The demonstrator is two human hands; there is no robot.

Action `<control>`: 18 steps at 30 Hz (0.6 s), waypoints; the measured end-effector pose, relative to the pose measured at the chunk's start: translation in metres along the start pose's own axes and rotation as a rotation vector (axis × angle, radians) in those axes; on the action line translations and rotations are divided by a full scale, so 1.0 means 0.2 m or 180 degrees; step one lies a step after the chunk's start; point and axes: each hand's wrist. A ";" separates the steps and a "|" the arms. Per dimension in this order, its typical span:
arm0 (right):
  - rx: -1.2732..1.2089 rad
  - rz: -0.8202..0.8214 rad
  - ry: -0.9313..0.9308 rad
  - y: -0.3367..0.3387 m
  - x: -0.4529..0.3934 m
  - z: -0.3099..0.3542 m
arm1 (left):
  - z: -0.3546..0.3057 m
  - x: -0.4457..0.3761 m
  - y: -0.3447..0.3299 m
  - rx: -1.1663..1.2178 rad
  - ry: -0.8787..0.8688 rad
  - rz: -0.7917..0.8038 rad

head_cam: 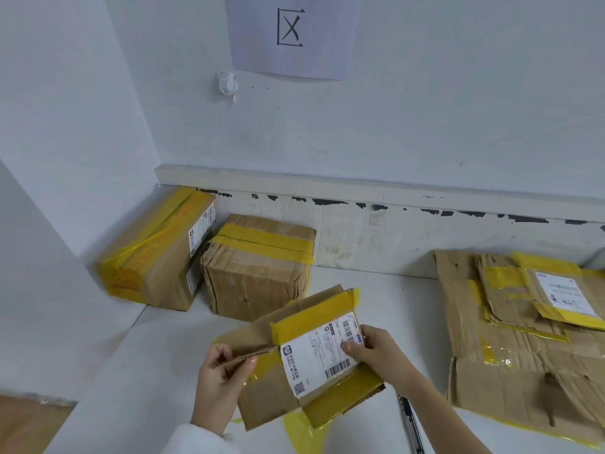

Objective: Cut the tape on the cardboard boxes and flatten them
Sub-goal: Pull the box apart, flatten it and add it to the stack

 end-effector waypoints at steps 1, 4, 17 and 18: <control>-0.0065 -0.0009 -0.0035 -0.01 0.01 -0.01 | 0.00 -0.01 -0.01 -0.0080 -0.0020 -0.0064; -0.0164 -0.0122 -0.0227 -0.05 0.02 -0.02 | -0.02 -0.01 -0.08 0.0123 0.0044 -0.0428; 0.1869 -0.0401 -0.0233 -0.04 0.10 -0.05 | -0.10 -0.25 -0.33 -0.2190 -0.0461 0.0085; 0.1922 -0.0509 -0.0328 -0.02 0.12 -0.06 | -0.09 -0.27 -0.37 -0.2327 -0.0414 0.0292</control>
Point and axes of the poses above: each hand's wrist, its own x-axis away from the middle knuckle, its own y-axis out of the back of the hand, z = x × y
